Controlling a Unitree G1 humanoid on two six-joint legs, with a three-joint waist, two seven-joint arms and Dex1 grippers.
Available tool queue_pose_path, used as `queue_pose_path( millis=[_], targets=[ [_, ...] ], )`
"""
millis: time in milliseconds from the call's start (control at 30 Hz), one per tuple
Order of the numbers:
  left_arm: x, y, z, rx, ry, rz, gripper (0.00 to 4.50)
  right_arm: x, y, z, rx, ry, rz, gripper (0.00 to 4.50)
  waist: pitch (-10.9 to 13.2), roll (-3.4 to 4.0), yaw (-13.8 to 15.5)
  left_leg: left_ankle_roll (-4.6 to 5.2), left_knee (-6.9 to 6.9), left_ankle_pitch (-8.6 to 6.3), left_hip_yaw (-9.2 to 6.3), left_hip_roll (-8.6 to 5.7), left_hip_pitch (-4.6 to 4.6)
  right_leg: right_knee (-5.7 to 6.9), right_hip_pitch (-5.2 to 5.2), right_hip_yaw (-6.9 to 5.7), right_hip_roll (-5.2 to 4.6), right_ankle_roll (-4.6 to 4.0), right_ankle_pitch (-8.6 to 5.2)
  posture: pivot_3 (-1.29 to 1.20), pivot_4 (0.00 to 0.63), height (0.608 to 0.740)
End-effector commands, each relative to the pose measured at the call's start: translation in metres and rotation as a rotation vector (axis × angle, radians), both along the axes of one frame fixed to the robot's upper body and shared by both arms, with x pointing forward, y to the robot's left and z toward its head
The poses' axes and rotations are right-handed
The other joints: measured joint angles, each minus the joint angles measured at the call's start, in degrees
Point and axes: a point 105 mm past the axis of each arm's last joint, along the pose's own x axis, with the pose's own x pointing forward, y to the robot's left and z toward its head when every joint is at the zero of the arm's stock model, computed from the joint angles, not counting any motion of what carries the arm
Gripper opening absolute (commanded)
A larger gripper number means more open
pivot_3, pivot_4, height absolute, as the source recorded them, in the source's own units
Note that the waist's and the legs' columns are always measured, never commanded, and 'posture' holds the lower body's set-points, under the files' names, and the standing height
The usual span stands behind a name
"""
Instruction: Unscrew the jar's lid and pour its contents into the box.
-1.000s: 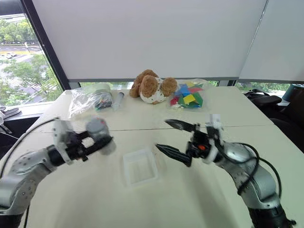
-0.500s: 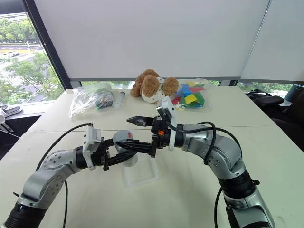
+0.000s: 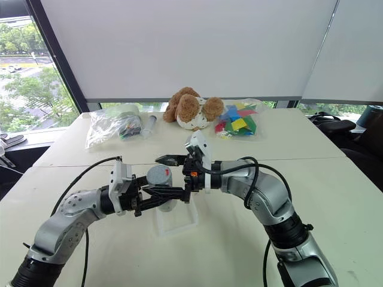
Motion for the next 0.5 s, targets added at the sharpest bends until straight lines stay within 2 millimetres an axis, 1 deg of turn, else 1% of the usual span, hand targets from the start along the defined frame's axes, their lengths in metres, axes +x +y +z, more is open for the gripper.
queue_pose_path(
  millis=[33,67,133,167,267,333,433,500],
  targets=[
    [-0.004,-0.005,0.012,-0.004,-0.053,-0.018,2.20,-0.003,0.003,0.012,0.024,-0.054,0.022,3.97,0.0,0.00,0.0,0.00,0.00,0.00,0.00,0.00,0.00,0.00,0.00,0.00,0.00,0.00,0.00,0.00,0.150,0.740],
    [-0.004,-0.005,0.012,-0.005,-0.053,-0.018,2.20,-0.003,0.003,0.012,0.023,-0.054,0.023,3.66,0.0,0.00,0.0,0.00,0.00,0.00,0.00,0.00,0.00,0.00,0.00,0.00,0.00,-0.01,-0.01,0.00,0.150,0.740],
    [-0.005,-0.006,0.014,-0.010,-0.054,-0.020,2.20,-0.003,0.002,0.011,0.020,-0.051,0.027,2.66,0.0,0.00,0.0,0.00,0.00,0.00,-0.01,0.00,0.00,0.00,0.00,0.00,0.00,-0.01,0.00,0.00,0.150,0.740],
    [-0.005,-0.006,0.015,-0.011,-0.057,-0.025,2.20,-0.003,0.002,0.011,0.018,-0.049,0.031,2.29,0.0,0.00,0.0,0.00,0.00,0.00,0.00,0.00,0.00,0.00,0.00,0.00,0.00,-0.01,0.00,0.00,0.150,0.740],
    [-0.007,-0.007,0.017,-0.013,-0.061,-0.043,2.20,-0.004,-0.001,0.010,0.018,-0.045,0.050,2.30,0.0,0.00,0.0,0.00,0.00,0.00,0.00,0.00,0.00,0.00,0.00,0.00,0.00,-0.01,0.00,0.00,0.150,0.740],
    [-0.011,-0.008,0.019,-0.011,-0.059,-0.088,2.20,-0.008,-0.005,0.016,0.041,-0.042,0.121,2.30,0.0,0.00,0.0,0.00,0.00,0.00,0.00,0.00,0.00,0.00,0.00,0.00,0.00,-0.01,-0.01,0.00,0.150,0.740],
    [-0.018,-0.010,0.021,-0.005,-0.053,-0.162,2.20,-0.020,-0.014,0.020,0.018,-0.048,0.274,2.30,0.0,0.02,0.0,0.00,0.00,0.00,0.00,0.00,0.00,0.00,0.00,0.00,0.00,-0.01,-0.01,0.00,0.150,0.740],
    [-0.032,-0.015,0.024,0.000,-0.045,-0.289,2.20,-0.030,-0.023,0.020,-0.047,-0.052,0.427,2.30,0.1,0.03,0.0,0.00,0.00,0.00,0.01,0.00,0.00,-0.01,0.01,-0.01,0.00,-0.01,-0.01,0.00,0.150,0.740]
  ],
)
